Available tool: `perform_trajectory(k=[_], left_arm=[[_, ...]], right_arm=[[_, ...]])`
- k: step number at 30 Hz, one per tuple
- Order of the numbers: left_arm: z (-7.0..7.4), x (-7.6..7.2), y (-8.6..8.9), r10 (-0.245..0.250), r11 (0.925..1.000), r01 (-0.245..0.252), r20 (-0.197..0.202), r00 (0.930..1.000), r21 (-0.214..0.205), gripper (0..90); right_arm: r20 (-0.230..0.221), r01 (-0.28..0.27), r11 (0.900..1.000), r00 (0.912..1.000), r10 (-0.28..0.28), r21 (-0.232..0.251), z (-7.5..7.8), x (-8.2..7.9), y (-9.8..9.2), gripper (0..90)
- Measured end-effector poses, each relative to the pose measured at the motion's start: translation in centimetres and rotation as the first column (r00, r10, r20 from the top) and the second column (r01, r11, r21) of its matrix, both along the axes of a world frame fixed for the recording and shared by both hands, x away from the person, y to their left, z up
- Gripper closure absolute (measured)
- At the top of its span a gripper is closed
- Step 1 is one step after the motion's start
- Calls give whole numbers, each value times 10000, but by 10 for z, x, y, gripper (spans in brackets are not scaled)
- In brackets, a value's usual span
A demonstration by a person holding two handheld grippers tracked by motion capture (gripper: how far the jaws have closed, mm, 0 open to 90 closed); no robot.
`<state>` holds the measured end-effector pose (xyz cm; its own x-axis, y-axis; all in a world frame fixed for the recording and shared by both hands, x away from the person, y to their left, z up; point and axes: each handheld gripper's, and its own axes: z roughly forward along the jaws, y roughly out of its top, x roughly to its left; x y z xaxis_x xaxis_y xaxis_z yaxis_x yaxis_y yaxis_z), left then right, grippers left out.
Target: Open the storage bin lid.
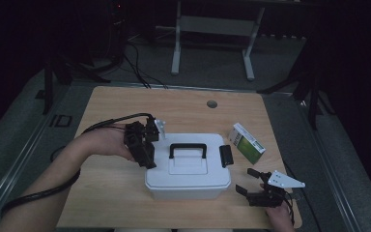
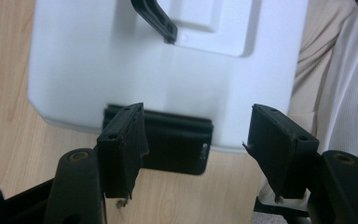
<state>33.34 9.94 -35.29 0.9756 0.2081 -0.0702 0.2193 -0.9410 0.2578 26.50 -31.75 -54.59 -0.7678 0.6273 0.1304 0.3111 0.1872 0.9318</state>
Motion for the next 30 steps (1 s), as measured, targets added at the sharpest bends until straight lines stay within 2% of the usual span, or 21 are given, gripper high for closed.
perform_trajectory(k=[4, 13, 30], left_arm=[[-3, 5, -7, -61, 9998, 60, 51, 10000, 170, 369], [-4, 14, -27, -260, 9993, 261, -42, 9997, 253, 369], [-4, 35, -72, -508, 9934, 492, 125, 9986, 1036, 408]], right_arm=[[-13, -14, 10000, 10000, 14, 5, 0, 0, 0, 134], [-29, -23, 10000, 10000, 23, -9, 0, 0, 0, 134], [-44, -65, 10000, 10000, 65, -3, -1, 0, -1, 134]])
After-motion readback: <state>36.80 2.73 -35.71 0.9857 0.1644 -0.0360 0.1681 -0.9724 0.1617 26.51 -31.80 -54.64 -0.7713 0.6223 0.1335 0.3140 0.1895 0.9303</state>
